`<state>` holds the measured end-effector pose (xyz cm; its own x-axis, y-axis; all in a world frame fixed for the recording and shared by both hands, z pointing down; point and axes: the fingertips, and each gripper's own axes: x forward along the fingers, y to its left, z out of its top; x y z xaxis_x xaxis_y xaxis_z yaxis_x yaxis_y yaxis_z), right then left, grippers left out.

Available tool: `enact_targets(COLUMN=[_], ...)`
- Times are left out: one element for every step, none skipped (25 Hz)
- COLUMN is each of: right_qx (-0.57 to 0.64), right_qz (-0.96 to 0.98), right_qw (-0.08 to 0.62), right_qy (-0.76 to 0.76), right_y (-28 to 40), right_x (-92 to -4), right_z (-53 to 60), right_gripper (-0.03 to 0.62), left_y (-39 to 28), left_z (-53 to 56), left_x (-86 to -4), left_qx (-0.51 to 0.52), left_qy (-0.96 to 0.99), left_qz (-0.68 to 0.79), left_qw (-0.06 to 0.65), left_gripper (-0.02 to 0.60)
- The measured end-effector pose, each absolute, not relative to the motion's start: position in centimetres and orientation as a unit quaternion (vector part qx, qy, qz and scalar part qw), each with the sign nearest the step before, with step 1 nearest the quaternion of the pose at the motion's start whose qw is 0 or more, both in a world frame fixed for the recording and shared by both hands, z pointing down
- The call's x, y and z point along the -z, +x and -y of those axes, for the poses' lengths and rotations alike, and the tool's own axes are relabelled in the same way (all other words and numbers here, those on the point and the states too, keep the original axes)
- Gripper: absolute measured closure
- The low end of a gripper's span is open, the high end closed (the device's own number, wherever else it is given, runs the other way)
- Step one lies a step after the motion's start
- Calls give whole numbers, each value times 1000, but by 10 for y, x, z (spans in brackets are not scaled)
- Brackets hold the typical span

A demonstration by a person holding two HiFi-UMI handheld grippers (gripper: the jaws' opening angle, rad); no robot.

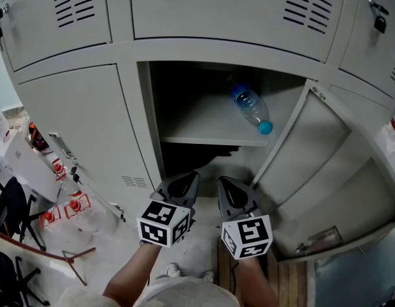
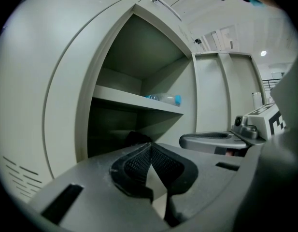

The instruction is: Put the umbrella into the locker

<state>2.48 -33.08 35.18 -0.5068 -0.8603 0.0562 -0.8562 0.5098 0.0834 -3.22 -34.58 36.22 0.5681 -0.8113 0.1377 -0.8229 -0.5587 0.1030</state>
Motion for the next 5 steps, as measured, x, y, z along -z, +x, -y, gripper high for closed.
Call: enact_targets(right_qx=[23, 23, 23, 23, 23], right_qz=[868, 868, 868, 868, 869], right_qw=[45, 45, 45, 45, 45], right_qy=[494, 494, 494, 493, 493], right_y=[25, 25, 25, 24, 24], right_x=[-352, -352, -352, -352, -352], right_z=[331, 331, 330, 330, 330], right_gripper=[591, 592, 592, 591, 591], left_y=[-32, -31, -31, -30, -30], left_z=[346, 346, 345, 345, 345], left_x=[-362, -363, -363, -364, -365], left_qx=[-38, -39, -40, -41, -42], left_qy=[882, 882, 882, 883, 883], left_qz=[463, 463, 462, 462, 462], left_qw=[78, 77, 77, 78, 78], left_gripper=[575, 575, 575, 575, 575])
